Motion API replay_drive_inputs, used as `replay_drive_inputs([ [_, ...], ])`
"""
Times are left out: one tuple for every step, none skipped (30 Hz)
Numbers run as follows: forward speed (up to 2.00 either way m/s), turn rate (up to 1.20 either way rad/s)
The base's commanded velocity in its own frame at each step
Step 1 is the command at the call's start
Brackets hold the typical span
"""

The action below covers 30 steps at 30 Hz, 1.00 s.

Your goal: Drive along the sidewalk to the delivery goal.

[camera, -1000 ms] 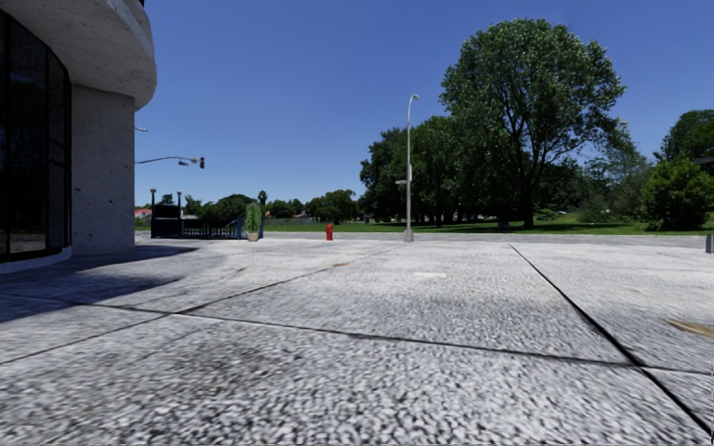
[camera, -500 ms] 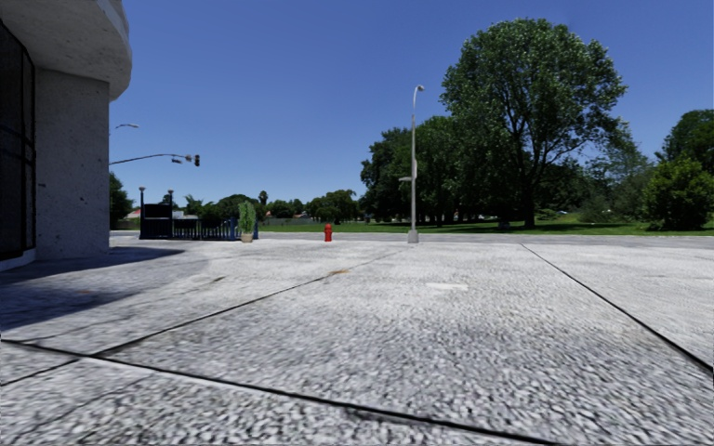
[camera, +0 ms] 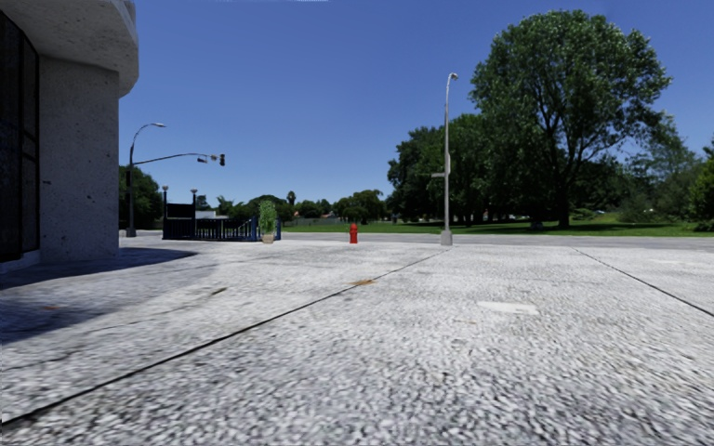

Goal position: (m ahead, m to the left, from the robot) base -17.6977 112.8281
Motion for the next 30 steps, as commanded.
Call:
replay_drive_inputs([
  [2.0,0.48],
  [2.0,0.48],
  [2.0,0.49],
  [2.0,0.49],
  [2.0,0.49],
  [2.0,0.49],
  [2.0,0.49],
  [2.0,0.49],
  [2.0,0.49],
  [2.0,0.49],
  [2.0,0.49],
  [2.0,0.49],
  [2.0,0.49],
  [2.0,0.49],
  [2.0,0.49],
  [2.0,0.49],
  [2.0,0.49],
  [2.0,0.49],
  [2.0,0.49],
  [2.0,0.49],
  [2.0,0.49],
  [2.0,0.41],
  [2.0,0.18],
  [2.0,0.02],
  [2.0,0.02],
  [2.0,0.0],
  [2.0,0.0],
  [2.0,0.0],
  [2.0,0.0],
  [2.0,0.0],
])
